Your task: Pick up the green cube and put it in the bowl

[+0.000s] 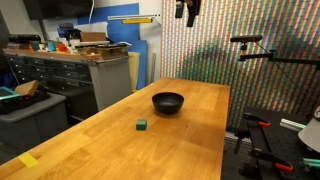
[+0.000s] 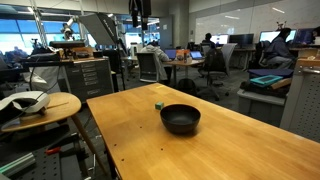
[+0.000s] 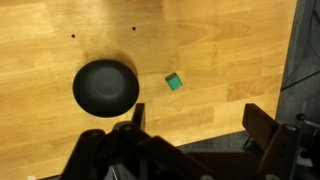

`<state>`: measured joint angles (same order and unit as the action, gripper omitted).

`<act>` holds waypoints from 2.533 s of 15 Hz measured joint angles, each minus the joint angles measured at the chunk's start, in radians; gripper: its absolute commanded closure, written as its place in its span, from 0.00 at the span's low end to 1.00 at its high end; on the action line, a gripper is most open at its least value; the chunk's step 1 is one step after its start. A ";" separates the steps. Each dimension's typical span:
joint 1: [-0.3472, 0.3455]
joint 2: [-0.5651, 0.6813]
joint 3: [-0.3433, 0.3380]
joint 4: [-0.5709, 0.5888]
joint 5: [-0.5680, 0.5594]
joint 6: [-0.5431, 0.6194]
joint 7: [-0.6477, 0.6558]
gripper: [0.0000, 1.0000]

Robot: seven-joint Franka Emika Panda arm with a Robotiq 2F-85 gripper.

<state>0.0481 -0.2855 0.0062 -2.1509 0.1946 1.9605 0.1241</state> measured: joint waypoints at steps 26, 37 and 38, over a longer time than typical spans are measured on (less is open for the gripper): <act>0.069 0.880 0.056 0.762 -0.272 -0.058 -0.064 0.00; 0.055 1.011 0.057 0.824 -0.162 0.024 -0.078 0.00; 0.051 1.019 0.059 0.826 -0.146 0.024 -0.078 0.00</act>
<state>0.0992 0.7332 0.0654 -1.3246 0.0486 1.9847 0.0457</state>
